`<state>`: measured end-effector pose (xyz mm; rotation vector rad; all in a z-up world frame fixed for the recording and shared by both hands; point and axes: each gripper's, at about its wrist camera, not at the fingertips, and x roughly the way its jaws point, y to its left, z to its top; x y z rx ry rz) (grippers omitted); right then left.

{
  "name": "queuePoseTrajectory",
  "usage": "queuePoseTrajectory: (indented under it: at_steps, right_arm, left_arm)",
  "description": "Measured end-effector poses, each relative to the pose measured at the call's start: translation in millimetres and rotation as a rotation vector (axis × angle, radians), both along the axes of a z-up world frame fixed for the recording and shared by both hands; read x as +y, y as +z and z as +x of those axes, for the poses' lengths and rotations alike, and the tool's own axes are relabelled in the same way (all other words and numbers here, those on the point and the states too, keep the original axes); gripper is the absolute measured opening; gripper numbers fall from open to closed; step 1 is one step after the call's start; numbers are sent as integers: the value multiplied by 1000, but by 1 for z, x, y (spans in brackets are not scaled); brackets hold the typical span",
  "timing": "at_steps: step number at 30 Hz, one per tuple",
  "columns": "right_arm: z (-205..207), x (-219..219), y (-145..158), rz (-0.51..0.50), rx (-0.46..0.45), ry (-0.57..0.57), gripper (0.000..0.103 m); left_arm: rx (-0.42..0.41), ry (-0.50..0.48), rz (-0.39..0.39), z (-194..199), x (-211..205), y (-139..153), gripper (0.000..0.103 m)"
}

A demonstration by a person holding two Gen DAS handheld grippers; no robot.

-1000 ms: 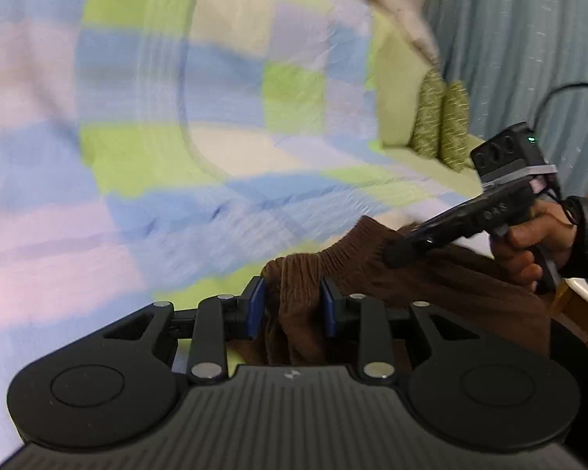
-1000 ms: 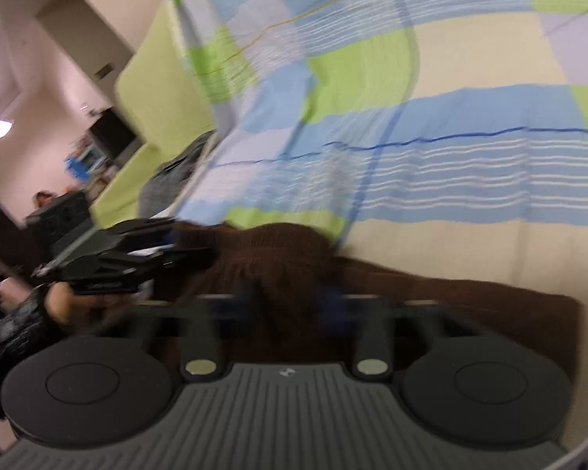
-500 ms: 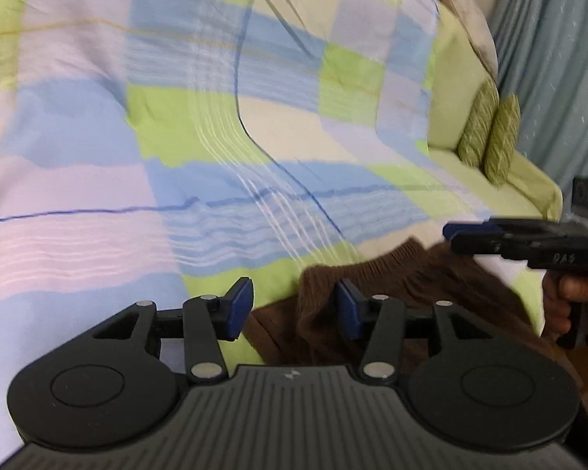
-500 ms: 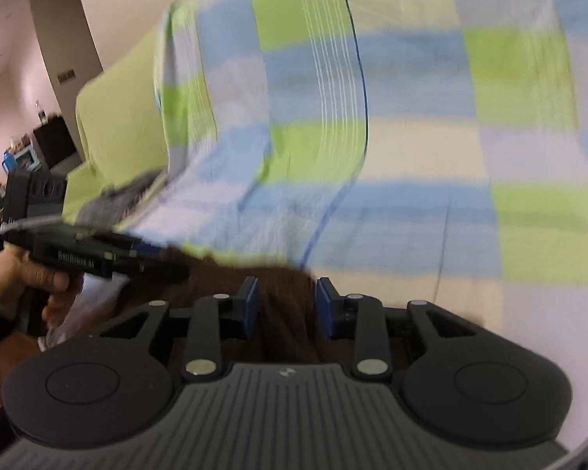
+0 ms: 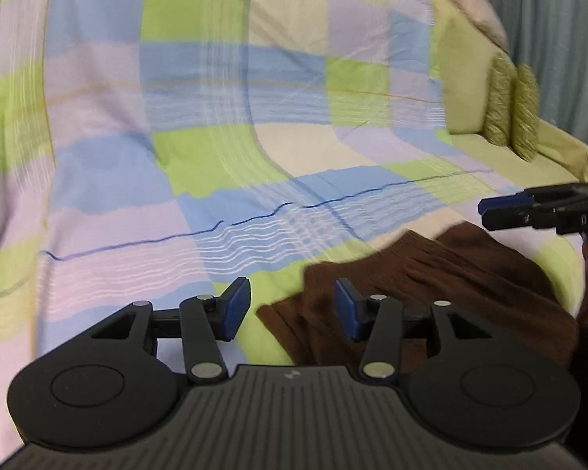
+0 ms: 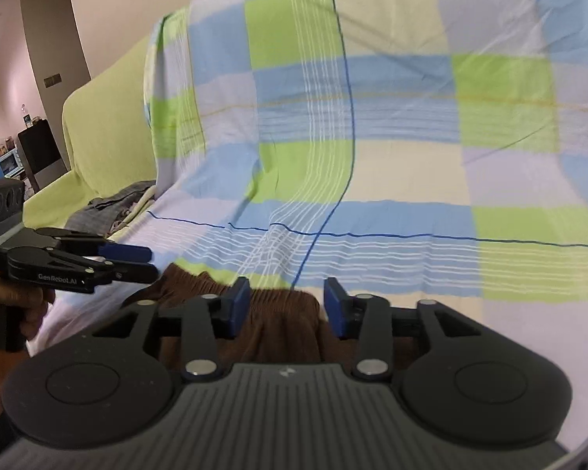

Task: Fold clothes
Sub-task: 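Release the shorts with both tools and let the bundle lie flat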

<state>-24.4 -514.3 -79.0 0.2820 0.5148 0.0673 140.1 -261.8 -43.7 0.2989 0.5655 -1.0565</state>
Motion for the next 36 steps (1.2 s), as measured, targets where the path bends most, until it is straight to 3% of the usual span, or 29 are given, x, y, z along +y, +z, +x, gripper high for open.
queuePoseTrajectory:
  at_steps: [2, 6, 9, 11, 17, 23, 32, 36]
  right_arm:
    - [-36, 9, 2, -2, 2, -23, 43]
    - [-71, 34, -14, -13, 42, 36, 43]
    - [-83, 46, -37, -38, 111, 66, 43]
    - [-90, 45, -48, -31, 152, 52, 42]
    - [-115, 56, -32, -78, 112, 17, 50]
    - [-125, 57, -31, -78, 114, 0, 52]
    - [-128, 59, -36, -64, 121, -28, 61]
    - [-132, 68, -33, -131, 119, -22, 61]
  left_arm:
    - [-35, -93, -20, -29, 11, 7, 53]
    - [1, -228, 5, -64, 16, -5, 54]
    - [54, -220, 131, -68, 12, -30, 54]
    - [67, -193, 120, -70, 17, -30, 54]
    - [46, -122, 185, -83, 15, -18, 56]
    - [35, -79, 210, -89, 12, -16, 56]
    - [23, -37, 207, -88, 4, -24, 58]
    - [-148, -123, 225, -112, 14, -16, 58]
